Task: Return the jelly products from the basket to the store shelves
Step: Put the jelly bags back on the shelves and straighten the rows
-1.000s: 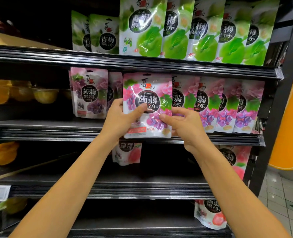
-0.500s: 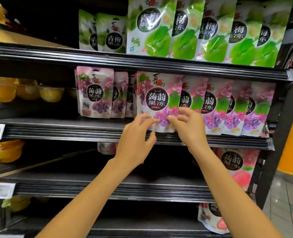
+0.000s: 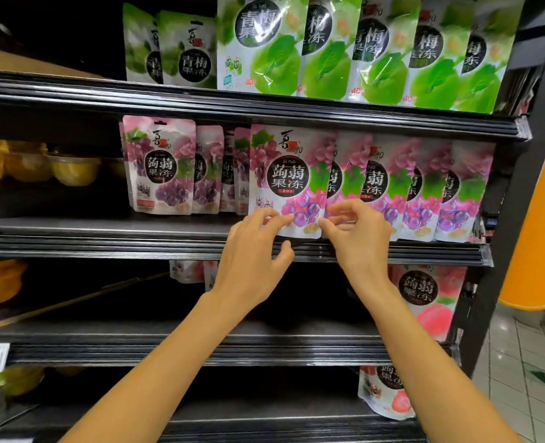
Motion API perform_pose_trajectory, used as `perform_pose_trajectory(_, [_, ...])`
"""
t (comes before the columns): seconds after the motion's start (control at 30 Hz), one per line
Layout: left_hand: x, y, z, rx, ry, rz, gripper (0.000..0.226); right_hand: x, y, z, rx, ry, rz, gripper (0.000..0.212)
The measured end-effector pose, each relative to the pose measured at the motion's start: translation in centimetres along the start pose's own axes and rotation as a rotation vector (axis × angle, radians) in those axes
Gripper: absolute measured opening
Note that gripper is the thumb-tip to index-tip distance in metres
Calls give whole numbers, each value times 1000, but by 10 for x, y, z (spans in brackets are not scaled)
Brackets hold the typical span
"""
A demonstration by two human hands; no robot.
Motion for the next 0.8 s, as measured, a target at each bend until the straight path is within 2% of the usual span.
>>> perform_pose_trajectory(0.3, [4, 4, 5, 27, 29, 14, 35, 5, 8, 3, 50, -9, -4, 14])
perform_pose_trajectory(0.53, [9, 23, 5, 49, 153, 138, 24, -1, 20, 4, 101, -83, -6, 7])
perform_pose_trajectory(0.67, [13, 42, -2, 131, 217, 229, 21, -7, 37, 2, 135, -120, -34, 5])
perform_pose_trajectory(0.8, [18, 85, -18, 224, 292, 248, 20, -20, 72, 7, 125, -189, -93, 7])
Point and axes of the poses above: each hand's wrist, its own y-axis away from the middle knuckle, its own x-axis out of the back of the hand, z = x × y, the point moved 2 cm from there along -y, towards the middle knuckle, and after that the axes turned 6 degrees about y, right-handed, at the moved point
